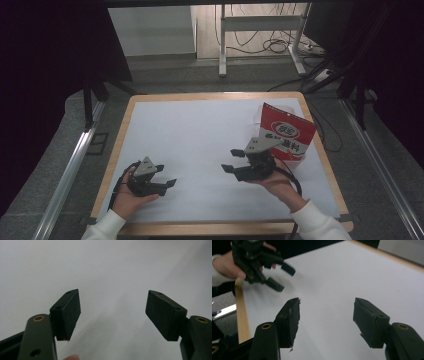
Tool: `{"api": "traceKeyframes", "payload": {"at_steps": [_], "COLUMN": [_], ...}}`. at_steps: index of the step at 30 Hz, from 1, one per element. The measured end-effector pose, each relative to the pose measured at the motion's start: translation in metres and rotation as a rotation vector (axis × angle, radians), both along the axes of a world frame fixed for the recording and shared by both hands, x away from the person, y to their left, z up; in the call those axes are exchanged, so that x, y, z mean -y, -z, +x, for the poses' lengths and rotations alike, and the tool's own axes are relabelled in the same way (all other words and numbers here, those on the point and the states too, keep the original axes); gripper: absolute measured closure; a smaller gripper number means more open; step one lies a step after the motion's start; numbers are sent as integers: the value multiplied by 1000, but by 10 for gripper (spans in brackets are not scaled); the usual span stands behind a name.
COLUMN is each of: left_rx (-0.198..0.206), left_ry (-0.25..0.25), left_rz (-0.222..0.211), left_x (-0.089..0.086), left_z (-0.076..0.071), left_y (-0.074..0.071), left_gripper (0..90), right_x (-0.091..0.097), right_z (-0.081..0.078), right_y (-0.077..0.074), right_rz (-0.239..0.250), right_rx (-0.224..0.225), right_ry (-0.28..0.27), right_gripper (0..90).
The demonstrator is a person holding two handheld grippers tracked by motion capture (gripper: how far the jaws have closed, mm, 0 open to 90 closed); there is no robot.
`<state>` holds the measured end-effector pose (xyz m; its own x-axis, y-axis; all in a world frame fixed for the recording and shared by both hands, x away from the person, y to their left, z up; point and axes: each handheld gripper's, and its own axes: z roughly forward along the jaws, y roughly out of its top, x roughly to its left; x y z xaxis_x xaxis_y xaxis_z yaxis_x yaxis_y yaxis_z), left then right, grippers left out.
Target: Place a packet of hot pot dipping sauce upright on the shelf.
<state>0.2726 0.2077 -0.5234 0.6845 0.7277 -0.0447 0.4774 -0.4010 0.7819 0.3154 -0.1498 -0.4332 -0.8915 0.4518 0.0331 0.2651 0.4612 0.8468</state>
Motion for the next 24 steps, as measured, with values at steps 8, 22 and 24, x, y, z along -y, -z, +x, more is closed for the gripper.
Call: {"api": "traceKeyframes", "payload": {"at_steps": [8,22,24], "left_rx": [-1,7,6], "left_ry": [18,29,29], "left_rz": [5,-5,-7], "left_x": [2,0,0], "left_z": [1,-1,0], "left_y": [2,1,1], "left_gripper": [276,274,274], "right_x": [-24,-31,-30], "right_z": [-19,-11,-10], "right_y": [36,64,65], "right_rz": [-47,-61,-62], "right_rx": [-51,-140,-140], "right_ry": [-74,-8,-9], "right_gripper": [366,336,330]}}
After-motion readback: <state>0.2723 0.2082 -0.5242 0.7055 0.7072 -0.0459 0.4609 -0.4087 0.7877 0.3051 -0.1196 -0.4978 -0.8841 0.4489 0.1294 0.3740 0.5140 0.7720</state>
